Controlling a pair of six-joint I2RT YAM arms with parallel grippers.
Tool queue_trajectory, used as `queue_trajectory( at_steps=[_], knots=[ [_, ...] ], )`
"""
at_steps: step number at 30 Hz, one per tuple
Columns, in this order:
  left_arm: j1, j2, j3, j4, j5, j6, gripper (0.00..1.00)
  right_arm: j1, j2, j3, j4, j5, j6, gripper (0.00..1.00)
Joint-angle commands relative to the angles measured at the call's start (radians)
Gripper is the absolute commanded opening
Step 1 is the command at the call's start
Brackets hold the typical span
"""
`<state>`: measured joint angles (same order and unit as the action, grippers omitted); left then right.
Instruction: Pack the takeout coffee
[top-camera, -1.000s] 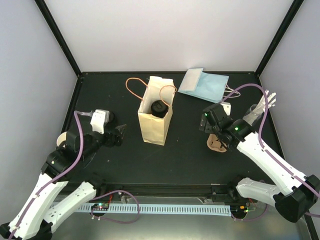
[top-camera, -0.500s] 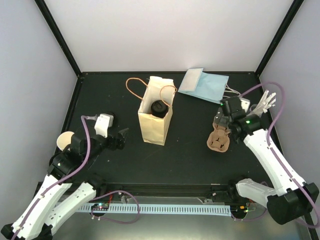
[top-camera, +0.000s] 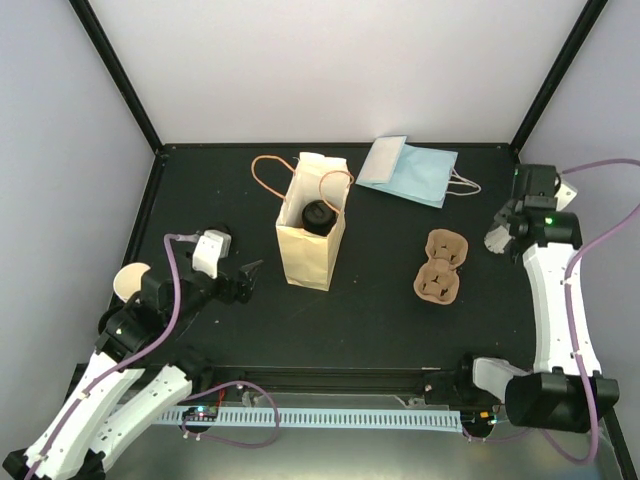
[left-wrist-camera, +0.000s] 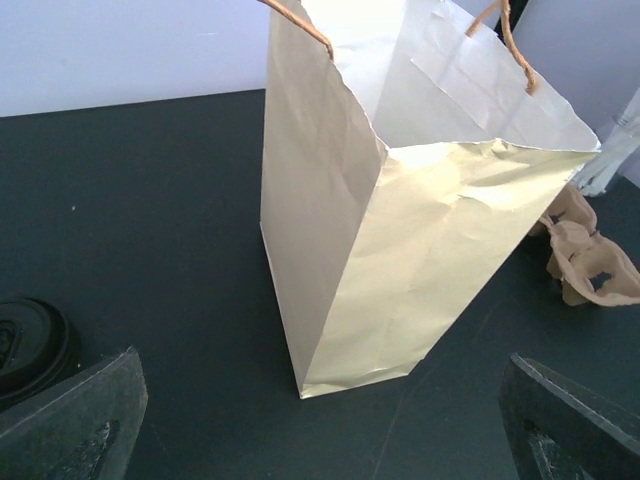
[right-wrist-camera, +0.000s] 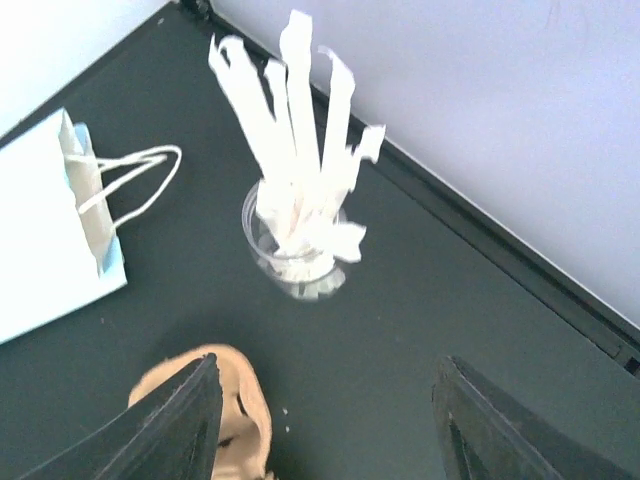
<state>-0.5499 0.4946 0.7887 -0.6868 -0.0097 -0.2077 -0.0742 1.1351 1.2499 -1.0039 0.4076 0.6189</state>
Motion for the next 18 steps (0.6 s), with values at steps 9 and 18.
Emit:
queue_trajectory(
  at_steps=[9,18],
  knots=[
    [0.004,-0.003,-0.032,0.049,0.101,0.025,0.99,-0.060,0.110,0.172,-0.072,0.008,-0.002,0.60],
    [0.004,0.005,-0.042,0.060,0.124,0.028,0.99,-0.068,0.144,0.216,-0.099,0.018,-0.005,0.60]
  ],
)
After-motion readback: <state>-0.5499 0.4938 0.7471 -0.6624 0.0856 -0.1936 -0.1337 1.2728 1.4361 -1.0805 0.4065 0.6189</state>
